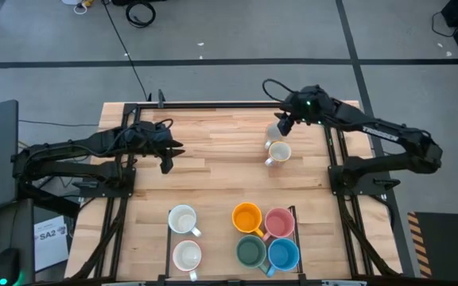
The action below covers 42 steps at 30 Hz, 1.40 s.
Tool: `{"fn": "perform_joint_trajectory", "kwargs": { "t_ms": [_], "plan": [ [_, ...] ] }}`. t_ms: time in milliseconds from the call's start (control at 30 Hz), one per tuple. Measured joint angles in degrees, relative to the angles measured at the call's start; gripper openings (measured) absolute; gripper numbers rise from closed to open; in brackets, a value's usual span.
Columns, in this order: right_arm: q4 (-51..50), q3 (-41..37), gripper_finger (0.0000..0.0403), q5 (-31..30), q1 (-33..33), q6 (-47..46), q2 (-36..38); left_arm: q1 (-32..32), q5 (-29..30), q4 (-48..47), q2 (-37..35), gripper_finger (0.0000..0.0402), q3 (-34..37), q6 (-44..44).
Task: Place coffee mugs
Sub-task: Put the light yellow rim mug on the shelf
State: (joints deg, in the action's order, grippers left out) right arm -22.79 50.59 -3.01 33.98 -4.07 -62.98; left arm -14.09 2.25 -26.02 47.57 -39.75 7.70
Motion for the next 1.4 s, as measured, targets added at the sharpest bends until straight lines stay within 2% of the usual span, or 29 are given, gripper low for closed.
{"fn": "perform_joint_trajectory", "kwargs": {
  "t_ms": [367, 833, 1133, 1400],
  "plan": [
    [-0.6, 0.0, 0.0162, 7.4, 4.4, 0.2, -8.3, 0.0, 0.0, 0.0, 0.0, 0.0123, 0.0, 0.6],
    [-1.9, 0.0, 0.0162, 7.1, 4.5, 2.8, -13.5, 0.0, 0.0, -0.1, 0.0, 0.0123, 0.0, 0.6],
    [-8.5, 0.0, 0.0162, 4.7, 4.5, 4.2, -14.3, 0.0, 0.0, -0.1, 0.0, 0.0123, 0.0, 0.6],
    [-7.8, 0.0, 0.0162, 4.9, 4.5, 4.2, -18.8, 0.1, -0.1, -0.2, 0.0, 0.0123, 0.0, 0.6]
  ]
}}
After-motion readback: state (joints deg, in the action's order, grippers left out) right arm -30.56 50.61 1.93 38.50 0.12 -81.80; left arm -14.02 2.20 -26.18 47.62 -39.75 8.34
